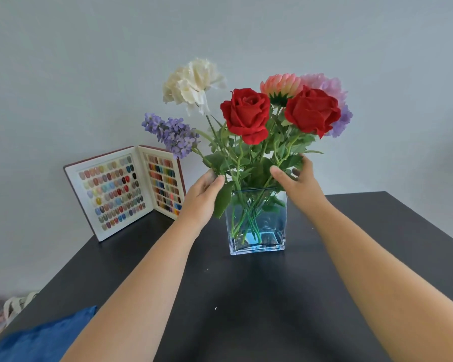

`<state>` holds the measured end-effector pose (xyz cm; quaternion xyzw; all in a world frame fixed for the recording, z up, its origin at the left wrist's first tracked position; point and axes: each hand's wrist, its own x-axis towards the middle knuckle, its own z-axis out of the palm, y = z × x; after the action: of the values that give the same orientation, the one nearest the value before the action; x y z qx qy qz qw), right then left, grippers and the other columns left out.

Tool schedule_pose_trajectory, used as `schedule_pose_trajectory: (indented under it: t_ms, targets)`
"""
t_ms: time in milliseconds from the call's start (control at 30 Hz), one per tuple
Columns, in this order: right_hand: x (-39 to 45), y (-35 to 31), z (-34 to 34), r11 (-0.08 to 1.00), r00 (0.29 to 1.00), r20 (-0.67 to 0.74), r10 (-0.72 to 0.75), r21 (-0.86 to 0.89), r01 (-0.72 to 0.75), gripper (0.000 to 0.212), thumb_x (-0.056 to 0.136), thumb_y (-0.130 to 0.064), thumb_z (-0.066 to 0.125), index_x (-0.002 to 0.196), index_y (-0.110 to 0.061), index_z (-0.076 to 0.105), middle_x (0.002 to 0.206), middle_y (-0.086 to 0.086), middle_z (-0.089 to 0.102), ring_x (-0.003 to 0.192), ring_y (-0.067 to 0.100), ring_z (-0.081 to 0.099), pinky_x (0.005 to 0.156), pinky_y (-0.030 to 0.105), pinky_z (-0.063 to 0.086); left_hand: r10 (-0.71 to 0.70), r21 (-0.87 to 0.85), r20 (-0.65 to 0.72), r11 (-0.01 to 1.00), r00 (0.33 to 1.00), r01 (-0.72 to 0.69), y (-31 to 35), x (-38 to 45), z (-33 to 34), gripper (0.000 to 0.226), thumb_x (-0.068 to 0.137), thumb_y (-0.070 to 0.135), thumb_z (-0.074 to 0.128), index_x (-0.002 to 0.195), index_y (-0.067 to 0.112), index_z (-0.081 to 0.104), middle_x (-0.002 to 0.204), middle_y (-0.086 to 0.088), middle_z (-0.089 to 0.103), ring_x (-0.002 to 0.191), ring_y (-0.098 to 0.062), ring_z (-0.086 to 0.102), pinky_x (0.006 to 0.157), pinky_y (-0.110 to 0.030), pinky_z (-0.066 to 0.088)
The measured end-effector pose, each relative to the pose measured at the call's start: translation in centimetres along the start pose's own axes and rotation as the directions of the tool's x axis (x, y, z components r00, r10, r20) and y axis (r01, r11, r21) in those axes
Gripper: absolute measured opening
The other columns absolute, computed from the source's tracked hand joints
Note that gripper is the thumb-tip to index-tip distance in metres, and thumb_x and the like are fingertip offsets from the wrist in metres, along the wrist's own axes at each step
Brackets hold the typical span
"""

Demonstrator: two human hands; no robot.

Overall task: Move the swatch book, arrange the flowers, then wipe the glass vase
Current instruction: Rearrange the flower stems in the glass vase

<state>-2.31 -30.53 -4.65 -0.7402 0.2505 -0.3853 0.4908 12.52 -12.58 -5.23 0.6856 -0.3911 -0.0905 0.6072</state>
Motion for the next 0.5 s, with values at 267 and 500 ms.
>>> schedule_pose_trajectory:
  t_ms: [267, 500]
  targets:
    - [3.3, -0.6, 1.0, 1.0, 0.997, 0.071, 0.003, 0.015, -0.004, 0.073, 0.089, -0.05, 0.058, 0.145, -0.017, 0.025, 0.142, 0.007, 0.048, 0.125, 0.024, 0.049, 0.105, 0.047, 0.038, -0.092, 0.205, 0.132, 0.977, 0.987, 0.064, 1.7, 3.0, 0.2, 0.045, 0.091, 0.056, 0.055, 0.129, 0.032, 0.055, 0.107, 0.015, 0.066, 0.072, 0.008, 0.065, 0.054, -0.01, 0.047]
    - [3.2, -0.6, 1.8, 0.993, 0.991, 0.084, -0.103, -0.052, 0.108, 0.047, 0.09, -0.048, 0.055, 0.13, -0.024, 0.047, 0.122, -0.002, 0.063, 0.113, 0.022, 0.057, 0.1, 0.05, 0.043, -0.09, 0.302, 0.148, 0.953, 0.985, 0.041, 1.7, 4.3, 1.3, 0.048, 0.095, 0.056, 0.049, 0.134, 0.029, 0.051, 0.119, 0.003, 0.066, 0.103, -0.018, 0.065, 0.089, -0.04, 0.055]
